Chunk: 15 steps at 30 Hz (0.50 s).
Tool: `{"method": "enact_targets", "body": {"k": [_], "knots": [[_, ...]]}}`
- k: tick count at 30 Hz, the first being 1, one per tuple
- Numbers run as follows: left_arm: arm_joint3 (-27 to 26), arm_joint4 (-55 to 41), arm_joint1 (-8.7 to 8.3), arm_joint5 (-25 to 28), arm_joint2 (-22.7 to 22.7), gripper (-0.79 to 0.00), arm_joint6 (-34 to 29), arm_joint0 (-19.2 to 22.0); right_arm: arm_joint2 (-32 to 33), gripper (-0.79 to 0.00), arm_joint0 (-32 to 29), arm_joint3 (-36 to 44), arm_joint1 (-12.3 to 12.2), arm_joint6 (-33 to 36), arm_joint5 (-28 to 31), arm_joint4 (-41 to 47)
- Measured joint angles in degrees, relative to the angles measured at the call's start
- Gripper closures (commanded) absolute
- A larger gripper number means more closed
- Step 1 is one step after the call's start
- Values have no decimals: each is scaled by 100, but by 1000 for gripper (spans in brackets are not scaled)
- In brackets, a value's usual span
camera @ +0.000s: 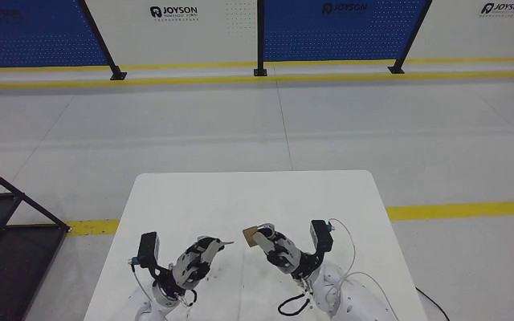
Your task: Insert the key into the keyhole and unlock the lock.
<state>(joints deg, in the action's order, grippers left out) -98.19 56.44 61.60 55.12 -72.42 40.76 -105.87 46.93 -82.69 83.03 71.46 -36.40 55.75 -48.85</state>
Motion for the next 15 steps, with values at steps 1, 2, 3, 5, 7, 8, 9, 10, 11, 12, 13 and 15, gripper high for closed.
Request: {"method": "enact_targets", "body": {"k": [1, 2, 3, 5, 7, 8, 9, 10, 11, 12, 13, 15], "knots": [[-3, -71, 29, -91, 77, 0, 90, 47, -15, 0, -9, 27, 16, -2, -17, 99], [9, -71, 51, -171, 134, 0, 196, 77, -28, 0, -14, 35, 27, -12, -18, 160], [31, -46, 74, -214, 207, 0, 305, 103, -44, 0, -14, 38, 40, -21, -6, 209], [145, -6, 119, -122, 373, 0, 530, 187, -74, 0, 0, 18, 76, -85, 3, 327], [278, 13, 165, -63, 513, 0, 747, 286, -117, 0, 19, -11, 124, -184, -33, 436], [333, 20, 186, -59, 574, 0, 831, 328, -134, 0, 29, -25, 145, -233, -51, 467], [380, 15, 209, -77, 637, 0, 904, 370, -152, 0, 37, -37, 167, -291, -65, 487], [427, -10, 240, -119, 723, 0, 969, 428, -179, 0, 43, -57, 196, -366, -72, 490], [453, -42, 262, -156, 782, 0, 1005, 470, -192, 0, 46, -70, 216, -429, -80, 482], [474, -79, 283, -191, 836, 0, 1036, 510, -200, 0, 47, -82, 236, -500, -93, 459], [493, -133, 312, -223, 909, 0, 1064, 557, -206, 0, 43, -99, 261, -600, -123, 404], [510, -226, 348, -237, 1001, 0, 1078, 608, -218, 0, 34, -129, 294, -727, -148, 308]]}}
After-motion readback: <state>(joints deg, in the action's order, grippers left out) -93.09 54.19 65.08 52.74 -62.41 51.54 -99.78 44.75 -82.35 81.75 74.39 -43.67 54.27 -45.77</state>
